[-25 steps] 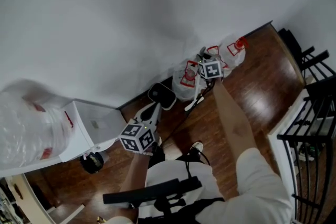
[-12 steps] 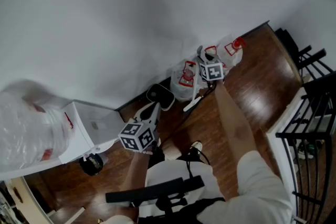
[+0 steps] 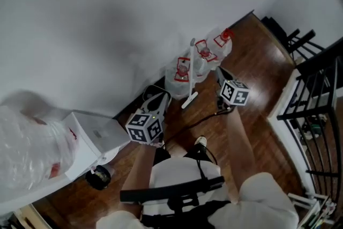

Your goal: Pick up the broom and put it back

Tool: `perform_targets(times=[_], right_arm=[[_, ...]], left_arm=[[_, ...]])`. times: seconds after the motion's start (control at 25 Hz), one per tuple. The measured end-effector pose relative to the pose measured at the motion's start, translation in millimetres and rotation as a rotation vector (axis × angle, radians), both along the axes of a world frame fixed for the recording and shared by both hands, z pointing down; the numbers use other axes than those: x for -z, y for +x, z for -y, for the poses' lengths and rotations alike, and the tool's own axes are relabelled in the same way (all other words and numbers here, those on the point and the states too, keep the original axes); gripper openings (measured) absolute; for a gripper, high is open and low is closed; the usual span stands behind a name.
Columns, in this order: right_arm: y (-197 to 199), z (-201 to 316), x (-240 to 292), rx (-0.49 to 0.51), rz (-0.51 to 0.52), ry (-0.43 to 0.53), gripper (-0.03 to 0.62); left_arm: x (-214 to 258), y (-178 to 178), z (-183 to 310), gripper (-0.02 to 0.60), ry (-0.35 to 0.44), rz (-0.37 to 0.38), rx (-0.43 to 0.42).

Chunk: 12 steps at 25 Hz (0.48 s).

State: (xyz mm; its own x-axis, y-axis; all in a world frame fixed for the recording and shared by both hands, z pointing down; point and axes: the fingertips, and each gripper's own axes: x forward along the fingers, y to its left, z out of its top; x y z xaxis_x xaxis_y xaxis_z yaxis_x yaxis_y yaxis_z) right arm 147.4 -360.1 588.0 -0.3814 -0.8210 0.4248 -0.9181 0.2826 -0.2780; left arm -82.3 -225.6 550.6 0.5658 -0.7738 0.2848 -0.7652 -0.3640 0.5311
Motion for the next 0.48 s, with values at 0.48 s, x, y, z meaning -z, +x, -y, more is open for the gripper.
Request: perform_targets(times=[0.48], right_arm=[[29.4, -235.0, 47.7, -0.236, 0.112, 0.061, 0.008]], left_arm=[[18.8, 83.8, -77.8, -0.014, 0.051, -0.024, -0.344]])
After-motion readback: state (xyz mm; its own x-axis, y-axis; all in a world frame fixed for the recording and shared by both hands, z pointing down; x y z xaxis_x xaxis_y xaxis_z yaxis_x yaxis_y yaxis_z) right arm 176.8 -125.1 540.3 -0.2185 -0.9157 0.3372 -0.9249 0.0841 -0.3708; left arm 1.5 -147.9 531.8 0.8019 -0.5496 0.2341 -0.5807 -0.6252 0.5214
